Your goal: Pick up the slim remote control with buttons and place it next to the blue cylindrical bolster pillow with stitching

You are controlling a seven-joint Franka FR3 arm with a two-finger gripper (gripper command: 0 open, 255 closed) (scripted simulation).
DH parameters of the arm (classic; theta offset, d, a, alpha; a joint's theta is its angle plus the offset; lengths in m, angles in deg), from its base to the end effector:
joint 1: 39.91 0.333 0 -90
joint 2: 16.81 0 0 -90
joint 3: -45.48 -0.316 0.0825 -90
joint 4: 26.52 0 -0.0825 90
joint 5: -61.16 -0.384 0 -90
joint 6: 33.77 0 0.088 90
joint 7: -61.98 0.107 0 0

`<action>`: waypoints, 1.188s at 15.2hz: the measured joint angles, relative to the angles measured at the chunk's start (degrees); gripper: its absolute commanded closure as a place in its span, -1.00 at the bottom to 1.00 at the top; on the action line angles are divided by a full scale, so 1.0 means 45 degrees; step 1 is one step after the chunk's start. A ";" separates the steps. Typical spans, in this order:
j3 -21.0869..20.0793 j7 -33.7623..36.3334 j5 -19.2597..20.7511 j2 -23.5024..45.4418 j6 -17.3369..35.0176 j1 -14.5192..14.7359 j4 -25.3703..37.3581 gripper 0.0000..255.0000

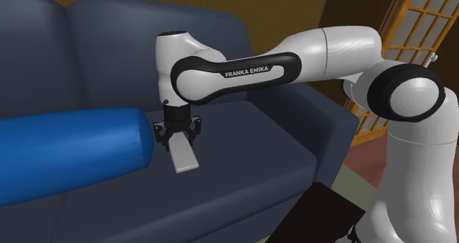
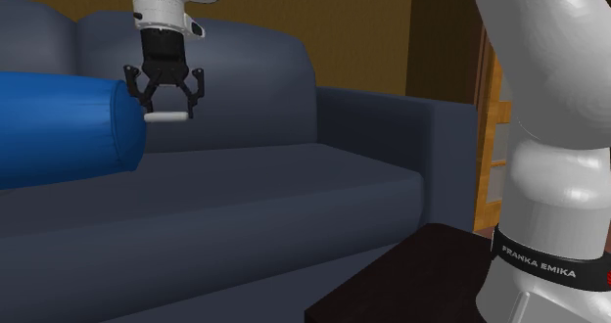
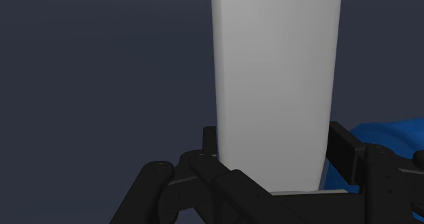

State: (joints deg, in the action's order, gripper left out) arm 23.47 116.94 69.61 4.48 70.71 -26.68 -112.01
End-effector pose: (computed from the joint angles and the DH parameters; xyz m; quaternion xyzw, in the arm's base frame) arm 0.5683 0.3442 0.4696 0.9865 -0.1639 -0.0024 0.0066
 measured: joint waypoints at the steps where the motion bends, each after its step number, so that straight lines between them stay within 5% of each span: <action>1: 0.0007 0.0018 0.0018 0.0043 0.0148 0.0003 -0.0108 1.00; 18: 0.0182 0.0280 0.0381 0.0769 0.2725 0.0002 -0.2014 1.00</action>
State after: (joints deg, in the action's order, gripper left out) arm 24.29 118.20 71.32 7.94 82.97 -26.67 -121.07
